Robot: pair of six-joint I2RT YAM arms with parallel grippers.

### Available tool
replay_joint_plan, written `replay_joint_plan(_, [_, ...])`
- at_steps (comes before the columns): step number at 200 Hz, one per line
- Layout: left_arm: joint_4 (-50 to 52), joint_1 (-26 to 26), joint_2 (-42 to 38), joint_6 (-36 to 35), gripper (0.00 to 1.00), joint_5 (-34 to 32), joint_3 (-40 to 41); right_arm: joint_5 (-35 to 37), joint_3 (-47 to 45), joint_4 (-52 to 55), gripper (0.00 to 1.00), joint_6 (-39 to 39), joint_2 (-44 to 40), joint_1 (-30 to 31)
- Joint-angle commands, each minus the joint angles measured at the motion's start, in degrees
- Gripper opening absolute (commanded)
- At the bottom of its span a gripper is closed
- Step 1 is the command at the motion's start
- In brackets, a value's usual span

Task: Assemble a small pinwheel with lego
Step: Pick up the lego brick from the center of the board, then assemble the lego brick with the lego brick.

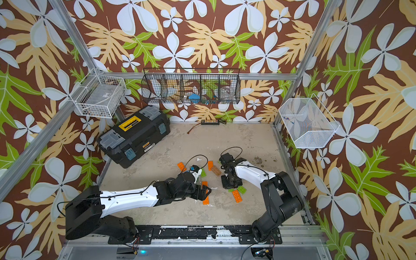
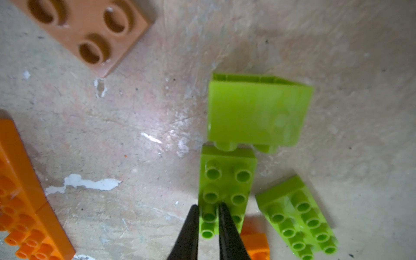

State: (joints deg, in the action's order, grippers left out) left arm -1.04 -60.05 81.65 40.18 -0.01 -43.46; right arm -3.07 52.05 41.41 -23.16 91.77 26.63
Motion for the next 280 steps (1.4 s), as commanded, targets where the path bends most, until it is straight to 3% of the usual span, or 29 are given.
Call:
replay_joint_plan(1, [0.17,0.0,-0.28,-0.72,0.92,-0.92,-0.52,2.1,-0.51,0.14,0.18,-0.46,1.34,-0.06])
replay_joint_plan(102, [0.51,0.33,-2.02,0.81,0.92,-3.66,0.52,3.38,-0.3,-0.13,0.1,-3.49,0.43,2.32])
replay_joint_plan(185, [-1.61,7.32,-11.36,5.21,0.93,-2.19,10.69,2.15,4.19,2.45,0.1,-11.27,-0.79,11.85])
replay_joint_plan(240, [-1.51,7.93,-13.61,5.94,0.93,-2.25,13.31,-2.38,7.25,1.31,0.1,-16.77,-0.54,18.96])
replay_joint_plan(280, [-1.29,7.95,-14.06,5.66,0.94,-2.35,13.51,-4.3,8.5,-0.08,0.1,-18.37,0.81,20.98])
